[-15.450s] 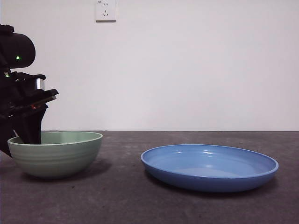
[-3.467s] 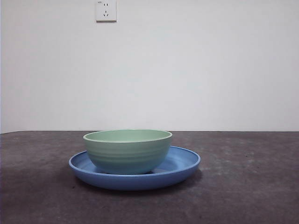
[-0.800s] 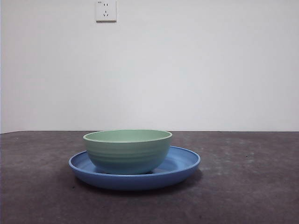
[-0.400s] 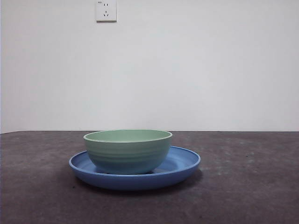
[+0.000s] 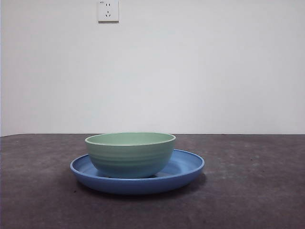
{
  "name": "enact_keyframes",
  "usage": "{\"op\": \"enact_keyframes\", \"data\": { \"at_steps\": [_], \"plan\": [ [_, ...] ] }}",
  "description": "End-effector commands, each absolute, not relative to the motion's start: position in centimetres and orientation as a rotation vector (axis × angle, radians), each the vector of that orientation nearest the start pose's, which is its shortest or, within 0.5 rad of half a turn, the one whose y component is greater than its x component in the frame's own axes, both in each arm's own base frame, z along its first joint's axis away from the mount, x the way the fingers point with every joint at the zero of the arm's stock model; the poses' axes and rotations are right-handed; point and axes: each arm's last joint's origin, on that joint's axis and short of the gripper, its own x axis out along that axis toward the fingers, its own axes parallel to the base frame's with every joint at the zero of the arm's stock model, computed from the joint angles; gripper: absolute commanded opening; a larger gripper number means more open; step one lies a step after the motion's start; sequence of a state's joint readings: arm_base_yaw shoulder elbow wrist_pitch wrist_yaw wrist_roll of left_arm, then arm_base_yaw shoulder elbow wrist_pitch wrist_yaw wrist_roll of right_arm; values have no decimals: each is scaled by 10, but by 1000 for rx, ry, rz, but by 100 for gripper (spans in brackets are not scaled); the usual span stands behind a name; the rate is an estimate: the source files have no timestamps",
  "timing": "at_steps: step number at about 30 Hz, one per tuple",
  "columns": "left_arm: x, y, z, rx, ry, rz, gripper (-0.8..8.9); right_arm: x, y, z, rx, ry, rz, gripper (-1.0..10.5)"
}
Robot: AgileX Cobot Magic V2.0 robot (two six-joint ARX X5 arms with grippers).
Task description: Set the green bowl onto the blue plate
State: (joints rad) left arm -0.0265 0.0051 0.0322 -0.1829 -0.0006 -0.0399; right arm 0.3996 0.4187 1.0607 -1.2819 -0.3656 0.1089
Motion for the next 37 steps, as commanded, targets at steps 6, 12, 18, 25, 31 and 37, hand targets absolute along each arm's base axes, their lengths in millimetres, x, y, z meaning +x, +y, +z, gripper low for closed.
{"op": "enact_keyframes", "data": {
  "at_steps": [6, 12, 18, 25, 31, 37],
  "plan": [
    [96, -2, 149, -40, 181, -19, 27, 9, 15, 354, 89, 659, 698, 26],
    [96, -2, 149, -40, 181, -19, 27, 8, 12, 354, 77, 592, 541, 26],
    [96, -2, 149, -40, 181, -19, 27, 37, 10, 345, -77, 259, 372, 26],
    [96, -2, 149, -40, 181, -19, 27, 71, 0, 290, -108, -32, 111, 26],
    [96, -2, 149, -40, 181, -19, 27, 85, -6, 227, -105, 1, -10, 26],
    [96, -2, 149, -40, 181, -19, 27, 91, -7, 186, -100, 61, -20, 26]
  ]
}}
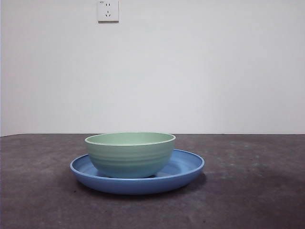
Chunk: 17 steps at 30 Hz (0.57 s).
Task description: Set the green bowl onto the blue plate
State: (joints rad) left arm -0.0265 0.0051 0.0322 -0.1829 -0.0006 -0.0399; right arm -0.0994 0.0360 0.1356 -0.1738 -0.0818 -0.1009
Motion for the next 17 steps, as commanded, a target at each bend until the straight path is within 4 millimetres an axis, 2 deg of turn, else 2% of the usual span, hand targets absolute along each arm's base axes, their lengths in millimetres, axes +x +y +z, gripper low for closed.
{"op": "enact_keyframes", "data": {
  "at_steps": [1, 17],
  "plan": [
    [96, -2, 149, -40, 181, -19, 27, 91, -7, 182, -99, 68, -21, 26],
    [96, -2, 149, -40, 181, -19, 27, 96, -8, 150, -45, 163, -22, 26]
  ]
}}
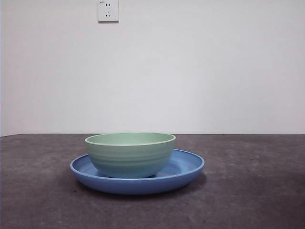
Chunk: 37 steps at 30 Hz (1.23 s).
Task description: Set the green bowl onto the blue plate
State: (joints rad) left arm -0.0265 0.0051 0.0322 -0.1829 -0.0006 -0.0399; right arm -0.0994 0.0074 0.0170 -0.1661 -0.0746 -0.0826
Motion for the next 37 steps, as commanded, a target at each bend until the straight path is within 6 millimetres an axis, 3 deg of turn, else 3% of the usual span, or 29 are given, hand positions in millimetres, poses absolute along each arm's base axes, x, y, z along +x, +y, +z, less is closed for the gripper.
{"op": "enact_keyframes", "data": {
  "at_steps": [1, 37],
  "plan": [
    [96, -2, 149, -40, 181, -19, 27, 96, -8, 151, -46, 160, -23, 26],
    [96, -2, 149, -40, 181, -19, 27, 96, -5, 152, 50, 146, -18, 26]
  ]
}}
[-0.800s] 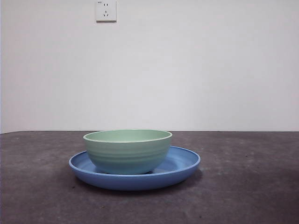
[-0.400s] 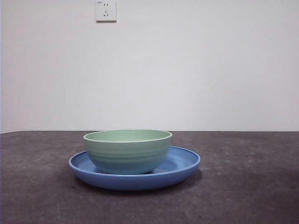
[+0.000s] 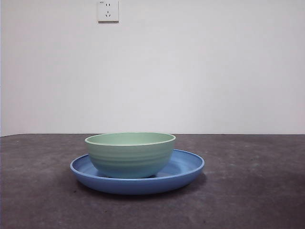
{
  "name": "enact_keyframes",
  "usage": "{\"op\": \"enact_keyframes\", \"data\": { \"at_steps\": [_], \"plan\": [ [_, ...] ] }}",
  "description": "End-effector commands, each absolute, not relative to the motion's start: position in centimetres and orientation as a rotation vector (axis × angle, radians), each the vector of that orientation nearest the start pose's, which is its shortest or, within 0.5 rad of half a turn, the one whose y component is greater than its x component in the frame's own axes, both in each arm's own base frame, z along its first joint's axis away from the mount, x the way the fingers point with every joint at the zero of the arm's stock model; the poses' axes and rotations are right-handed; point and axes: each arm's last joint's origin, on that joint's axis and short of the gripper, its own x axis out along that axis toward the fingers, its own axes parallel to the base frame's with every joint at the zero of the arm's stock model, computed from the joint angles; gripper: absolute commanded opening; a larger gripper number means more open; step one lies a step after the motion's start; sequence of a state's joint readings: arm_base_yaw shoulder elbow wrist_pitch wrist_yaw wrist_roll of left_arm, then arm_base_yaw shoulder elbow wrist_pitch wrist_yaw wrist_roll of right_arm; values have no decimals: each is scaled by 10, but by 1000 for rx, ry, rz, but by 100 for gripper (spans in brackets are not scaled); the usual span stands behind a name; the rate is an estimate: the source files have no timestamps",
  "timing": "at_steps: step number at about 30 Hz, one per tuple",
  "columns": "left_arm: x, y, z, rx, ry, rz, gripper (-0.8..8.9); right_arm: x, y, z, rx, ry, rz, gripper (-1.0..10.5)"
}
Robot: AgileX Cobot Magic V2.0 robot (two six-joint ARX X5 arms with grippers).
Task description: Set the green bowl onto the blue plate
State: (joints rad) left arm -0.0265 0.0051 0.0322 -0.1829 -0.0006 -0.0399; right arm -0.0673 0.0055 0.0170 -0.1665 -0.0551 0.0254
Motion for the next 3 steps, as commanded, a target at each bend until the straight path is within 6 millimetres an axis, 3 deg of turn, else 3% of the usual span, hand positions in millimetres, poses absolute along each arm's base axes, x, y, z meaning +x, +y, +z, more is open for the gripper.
{"op": "enact_keyframes", "data": {
  "at_steps": [1, 3],
  "plan": [
    [96, -2, 149, -40, 181, -19, 27, 96, -5, 152, 50, 146, -18, 26],
    [96, -2, 149, -40, 181, -19, 27, 96, -5, 152, 50, 146, -19, 26]
  ]
}}
